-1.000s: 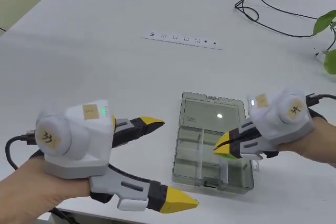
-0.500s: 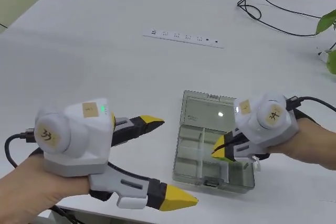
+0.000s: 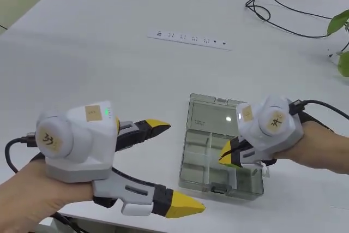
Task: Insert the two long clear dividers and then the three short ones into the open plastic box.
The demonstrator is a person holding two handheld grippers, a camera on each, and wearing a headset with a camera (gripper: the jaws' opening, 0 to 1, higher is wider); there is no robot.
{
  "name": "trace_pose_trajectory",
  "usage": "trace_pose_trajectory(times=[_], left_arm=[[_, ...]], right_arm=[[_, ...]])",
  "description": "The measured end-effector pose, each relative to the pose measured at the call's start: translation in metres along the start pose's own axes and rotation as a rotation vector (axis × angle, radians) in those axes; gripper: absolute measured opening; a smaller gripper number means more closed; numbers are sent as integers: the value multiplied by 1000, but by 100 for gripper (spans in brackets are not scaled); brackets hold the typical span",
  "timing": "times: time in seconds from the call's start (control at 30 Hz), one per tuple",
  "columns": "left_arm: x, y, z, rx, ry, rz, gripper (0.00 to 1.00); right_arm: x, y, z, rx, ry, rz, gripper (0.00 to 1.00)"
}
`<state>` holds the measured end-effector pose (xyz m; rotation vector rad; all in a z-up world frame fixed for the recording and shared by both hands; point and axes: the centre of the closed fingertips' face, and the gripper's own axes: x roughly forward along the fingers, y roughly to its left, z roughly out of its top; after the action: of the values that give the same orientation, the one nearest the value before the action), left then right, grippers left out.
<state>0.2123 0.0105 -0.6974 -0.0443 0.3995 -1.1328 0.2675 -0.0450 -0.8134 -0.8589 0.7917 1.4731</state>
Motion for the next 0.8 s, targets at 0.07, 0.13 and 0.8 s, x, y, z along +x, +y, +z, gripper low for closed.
trace_pose_trajectory(times=[0.07,0.13,0.8], left_arm=[[0,0,0,4,3,0,96],[-1,-1,0,6,5,1,96],[-6,3,-9,7,25,31,97]], right_arm=[[0,0,0,4,-1,-2,2],[0,0,0,1,-2,-5,2],[-41,-5,4,99,-101,-68,20]])
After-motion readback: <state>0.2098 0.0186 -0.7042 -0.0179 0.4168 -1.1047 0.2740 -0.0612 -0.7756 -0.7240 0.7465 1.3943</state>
